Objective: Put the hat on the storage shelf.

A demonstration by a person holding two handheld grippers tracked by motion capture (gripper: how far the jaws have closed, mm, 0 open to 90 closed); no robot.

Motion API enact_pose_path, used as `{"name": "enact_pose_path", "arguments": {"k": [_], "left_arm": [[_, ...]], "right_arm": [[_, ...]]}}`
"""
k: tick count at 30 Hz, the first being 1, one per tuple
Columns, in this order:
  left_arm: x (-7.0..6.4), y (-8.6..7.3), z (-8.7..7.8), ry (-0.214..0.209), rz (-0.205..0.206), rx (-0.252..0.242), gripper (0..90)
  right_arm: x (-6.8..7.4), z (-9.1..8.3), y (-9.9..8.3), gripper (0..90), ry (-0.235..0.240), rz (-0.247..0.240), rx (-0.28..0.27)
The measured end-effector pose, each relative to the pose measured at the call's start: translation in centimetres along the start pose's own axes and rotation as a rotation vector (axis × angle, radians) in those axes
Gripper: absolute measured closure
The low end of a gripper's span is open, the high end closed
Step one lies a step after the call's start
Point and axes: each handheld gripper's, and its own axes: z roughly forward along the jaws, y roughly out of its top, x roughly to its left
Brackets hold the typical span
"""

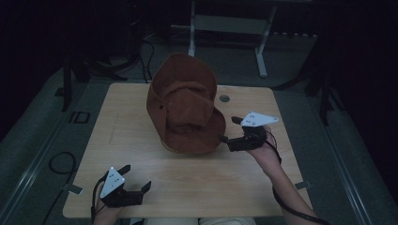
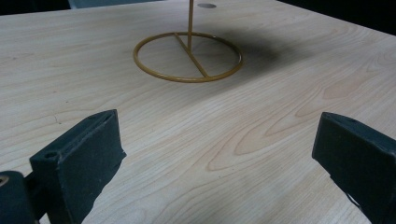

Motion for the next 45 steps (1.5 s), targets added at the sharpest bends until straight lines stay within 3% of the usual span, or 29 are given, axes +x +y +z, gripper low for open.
{"name": "enact_pose_path", "arguments": {"k": [14, 23, 28, 37, 45], "left_arm": [[0.0, -0.1, 0.2, -0.005, -0.001, 0.012, 2.1], [0.0, -0.1, 0.1, -0.005, -0.008, 0.009, 2.1], [0.0, -0.1, 0.1, -0.006, -0.009, 0.008, 2.1], [0.0, -0.1, 0.0, -0.009, -0.006, 0.008, 2.1], [0.0, -0.1, 0.0, -0.012, -0.004, 0.007, 2.1]], "right_arm": [[0.3, -1.3, -6.6, 14.3, 0.041, 0.089, 0.027], [0.8, -1.4, -10.1, 14.3, 0.056, 0.098, 0.05], [1.3, -1.8, -12.0, 14.1, 0.042, 0.079, 0.077], [1.4, -3.5, -14.5, 14.1, 0.018, 0.123, 0.1], [0.8, -5.3, -16.1, 14.1, -0.044, 0.156, 0.102]]}}
